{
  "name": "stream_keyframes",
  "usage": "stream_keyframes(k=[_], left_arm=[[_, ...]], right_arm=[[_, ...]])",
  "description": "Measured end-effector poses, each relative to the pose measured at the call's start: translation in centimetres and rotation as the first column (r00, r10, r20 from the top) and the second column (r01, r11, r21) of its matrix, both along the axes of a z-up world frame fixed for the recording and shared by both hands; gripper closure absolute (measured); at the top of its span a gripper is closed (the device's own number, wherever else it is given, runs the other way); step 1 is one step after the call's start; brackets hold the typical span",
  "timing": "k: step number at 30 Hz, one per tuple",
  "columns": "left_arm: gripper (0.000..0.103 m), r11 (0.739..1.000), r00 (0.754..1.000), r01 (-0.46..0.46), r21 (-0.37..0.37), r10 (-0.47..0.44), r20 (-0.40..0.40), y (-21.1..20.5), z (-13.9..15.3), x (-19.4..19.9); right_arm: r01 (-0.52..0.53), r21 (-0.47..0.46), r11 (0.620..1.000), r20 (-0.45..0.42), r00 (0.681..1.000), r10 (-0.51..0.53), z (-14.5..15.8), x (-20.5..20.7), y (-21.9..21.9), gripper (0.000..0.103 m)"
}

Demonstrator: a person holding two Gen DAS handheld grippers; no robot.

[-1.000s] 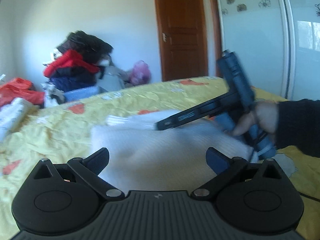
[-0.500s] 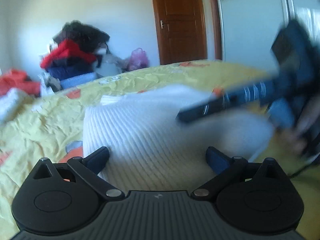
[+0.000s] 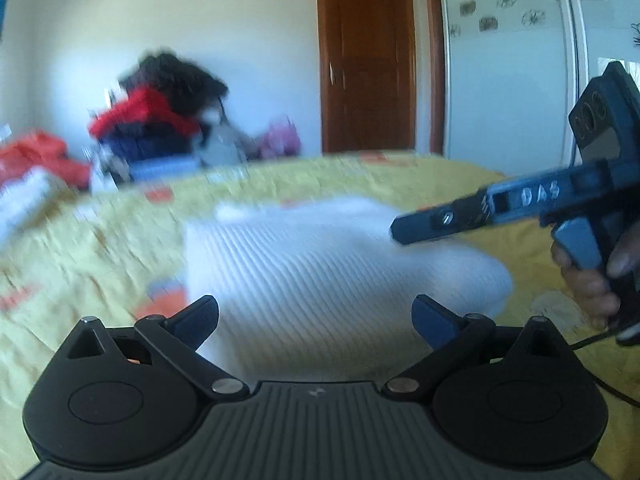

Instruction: Fold small clothes

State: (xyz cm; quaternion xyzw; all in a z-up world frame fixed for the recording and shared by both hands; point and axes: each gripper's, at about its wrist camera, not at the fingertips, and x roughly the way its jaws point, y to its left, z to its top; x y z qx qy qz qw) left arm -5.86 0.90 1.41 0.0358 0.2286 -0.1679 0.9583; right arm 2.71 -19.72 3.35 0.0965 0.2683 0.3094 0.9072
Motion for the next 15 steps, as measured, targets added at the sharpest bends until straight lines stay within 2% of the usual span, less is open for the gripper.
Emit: stream_keyframes(k=[1, 3, 6, 8, 12, 15], left_arm=[[0.0, 1.0, 1.0, -0.005, 0.005, 0.005, -0.025, -0.3, -0.7, 0.4], [0.0, 0.998, 1.0, -0.025, 0.053, 0.026, -0.014, -1.2, -1.7, 0.6], [0.0, 0.997, 0.999, -0.029, 0.075, 0.031, -0.025, -1.3, -1.0, 0.5], [0.0, 0.997, 0.999, -0.032, 0.068, 0.032, 0.002, -0.6, 0.0, -0.4], [0.0, 0.994, 0.99, -0.082, 0.074, 0.073, 0.12, 0.8, 1.4, -2.5], [0.0, 0.983, 0.991, -0.112, 0.148, 0.099, 0.093, 0.6, 0.8, -2.3]], right_arm=[[0.009, -0.017, 1.0, -0.033, 0.999, -0.009, -1.0, 0.4, 0.0, 0.041], [-0.011, -0.005, 1.0, 0.013, 1.0, 0.011, -2.3, 0.3, -0.5, 0.044], [-0.004, -0.032, 0.999, -0.009, 1.0, 0.004, -1.5, 0.3, -0.1, 0.043], [-0.007, -0.022, 1.0, -0.038, 0.999, 0.006, -0.1, 0.6, -0.3, 0.041], [0.063, 0.091, 0.994, -0.03, 0.998, -0.061, 2.6, 2.4, -2.2, 0.027], [0.093, 0.064, 0.994, -0.133, 0.987, -0.084, 2.2, 5.2, -2.4, 0.024]])
